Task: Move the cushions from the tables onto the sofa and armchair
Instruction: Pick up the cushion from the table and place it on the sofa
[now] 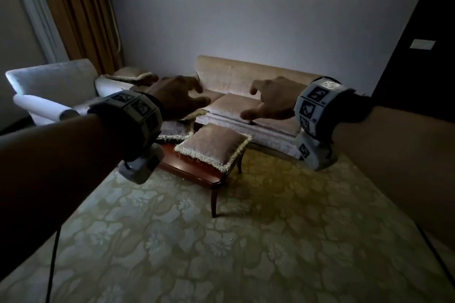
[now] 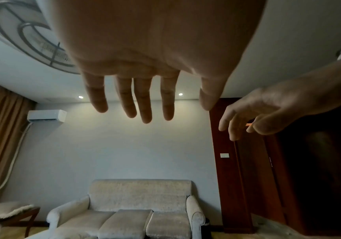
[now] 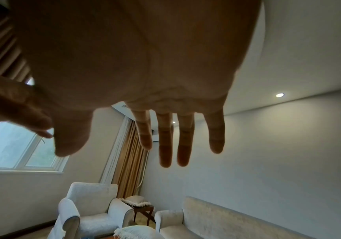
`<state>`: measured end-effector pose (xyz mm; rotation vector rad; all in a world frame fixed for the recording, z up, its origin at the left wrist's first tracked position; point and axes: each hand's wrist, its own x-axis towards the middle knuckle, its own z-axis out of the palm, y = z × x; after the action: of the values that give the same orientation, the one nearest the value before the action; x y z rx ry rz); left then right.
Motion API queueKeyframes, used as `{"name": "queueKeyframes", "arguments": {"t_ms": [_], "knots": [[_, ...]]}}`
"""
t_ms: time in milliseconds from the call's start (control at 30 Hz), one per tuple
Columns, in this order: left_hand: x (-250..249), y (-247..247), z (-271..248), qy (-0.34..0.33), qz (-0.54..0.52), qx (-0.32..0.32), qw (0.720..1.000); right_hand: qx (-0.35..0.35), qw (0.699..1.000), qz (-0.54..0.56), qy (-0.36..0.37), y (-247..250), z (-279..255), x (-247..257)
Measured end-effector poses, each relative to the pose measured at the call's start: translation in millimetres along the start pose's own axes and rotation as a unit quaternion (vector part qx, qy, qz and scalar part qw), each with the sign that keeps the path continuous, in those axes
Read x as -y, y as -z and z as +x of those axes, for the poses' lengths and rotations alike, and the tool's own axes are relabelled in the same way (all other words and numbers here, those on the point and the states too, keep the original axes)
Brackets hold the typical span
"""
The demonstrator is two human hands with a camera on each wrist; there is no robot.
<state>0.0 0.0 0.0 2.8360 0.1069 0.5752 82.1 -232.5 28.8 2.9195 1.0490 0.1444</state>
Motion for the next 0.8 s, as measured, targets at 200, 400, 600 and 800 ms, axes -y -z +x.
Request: {"name": "queueKeyframes", "arguments": {"t_ms": [200, 400, 600, 800], "knots": [[49, -54, 64, 0.017, 0.04, 0.036, 0.998, 0.02, 0.999, -0.001, -0.027, -26, 82, -18], [91, -90, 154, 0.013, 0.02, 0.089, 0.996, 0.053, 0.998, -0.026, -0.012, -42, 200, -36], [99, -113, 252, -0.027, 0.038, 0.124, 0.991, 0.051, 0.998, -0.033, -0.019, -49, 290, -71], [97, -161, 352, -0.04, 0.065, 0.146, 0.986, 0.041, 0.998, -0.022, -0.032, -60, 371, -137]]}}
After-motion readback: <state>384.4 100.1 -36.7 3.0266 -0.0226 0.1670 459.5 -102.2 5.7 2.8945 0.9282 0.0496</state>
